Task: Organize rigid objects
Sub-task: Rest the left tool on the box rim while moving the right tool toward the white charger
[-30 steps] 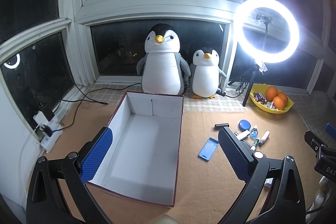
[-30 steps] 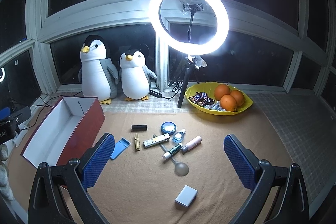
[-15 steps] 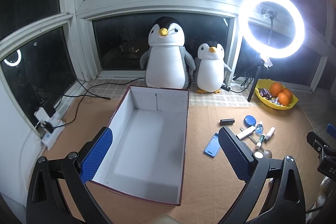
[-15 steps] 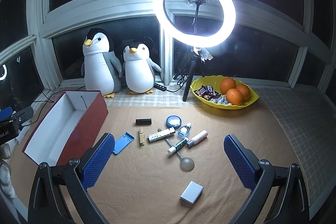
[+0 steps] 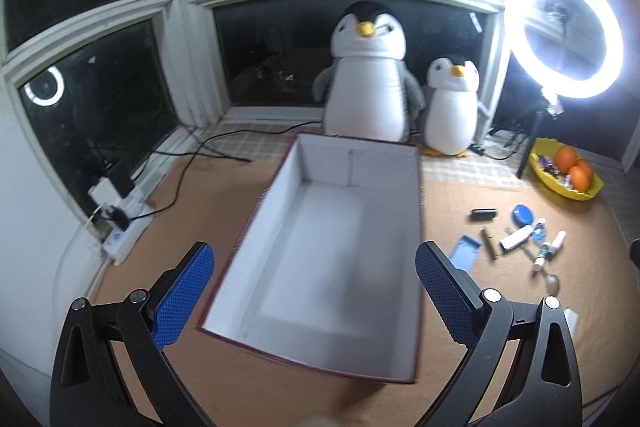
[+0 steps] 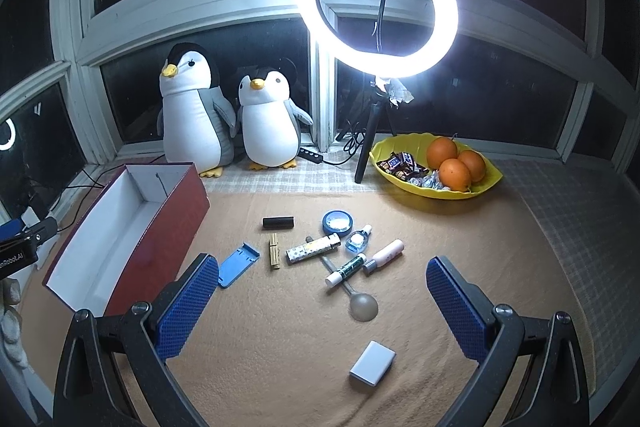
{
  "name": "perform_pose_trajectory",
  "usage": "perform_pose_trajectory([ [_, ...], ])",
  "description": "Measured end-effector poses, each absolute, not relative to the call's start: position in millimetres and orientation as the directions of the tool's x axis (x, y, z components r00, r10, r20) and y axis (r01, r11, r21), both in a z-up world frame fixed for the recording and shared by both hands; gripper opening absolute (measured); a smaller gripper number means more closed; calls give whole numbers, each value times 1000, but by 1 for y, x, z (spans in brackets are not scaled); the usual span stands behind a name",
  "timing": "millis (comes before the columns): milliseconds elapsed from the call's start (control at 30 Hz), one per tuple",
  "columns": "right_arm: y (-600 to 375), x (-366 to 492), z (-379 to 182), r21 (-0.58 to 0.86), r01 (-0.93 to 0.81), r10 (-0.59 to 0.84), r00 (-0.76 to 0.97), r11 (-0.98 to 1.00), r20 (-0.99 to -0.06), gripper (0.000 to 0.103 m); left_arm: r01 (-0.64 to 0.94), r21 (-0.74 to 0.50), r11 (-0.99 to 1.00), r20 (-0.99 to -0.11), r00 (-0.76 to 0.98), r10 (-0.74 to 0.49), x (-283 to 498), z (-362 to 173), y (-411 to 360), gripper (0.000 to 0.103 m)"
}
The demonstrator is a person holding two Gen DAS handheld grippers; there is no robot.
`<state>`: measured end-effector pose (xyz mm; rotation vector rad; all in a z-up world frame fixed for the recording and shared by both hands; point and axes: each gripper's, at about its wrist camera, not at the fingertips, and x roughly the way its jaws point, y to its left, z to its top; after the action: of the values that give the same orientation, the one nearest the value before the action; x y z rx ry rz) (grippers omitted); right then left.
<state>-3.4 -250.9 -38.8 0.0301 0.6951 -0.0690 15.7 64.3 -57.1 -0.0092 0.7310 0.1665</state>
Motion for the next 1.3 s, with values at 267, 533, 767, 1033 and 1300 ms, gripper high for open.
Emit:
perform_pose_trajectory([
  [267, -247, 0, -41, 2, 61, -45, 757, 998, -652, 103, -217, 66, 974, -700, 686, 200, 21, -74, 97, 97],
  [533, -249, 2, -47, 15, 55, -31, 745, 998, -666, 103, -256, 60, 965, -759, 616, 211, 31, -100, 126, 80],
  [767, -259, 0, -59, 17, 73, -42, 722, 997, -690, 102, -272, 69, 960, -796, 565, 217, 42, -121, 141, 58],
  [1033, -285, -5, -76, 37, 138, -67, 678, 990, -732, 102, -268, 82, 960, -825, 522, 216, 53, -140, 148, 37],
  [1300, -313, -12, -104, 65, 197, -66, 595, 978, -801, 102, -258, 88, 962, -840, 500, 210, 58, -153, 150, 23],
])
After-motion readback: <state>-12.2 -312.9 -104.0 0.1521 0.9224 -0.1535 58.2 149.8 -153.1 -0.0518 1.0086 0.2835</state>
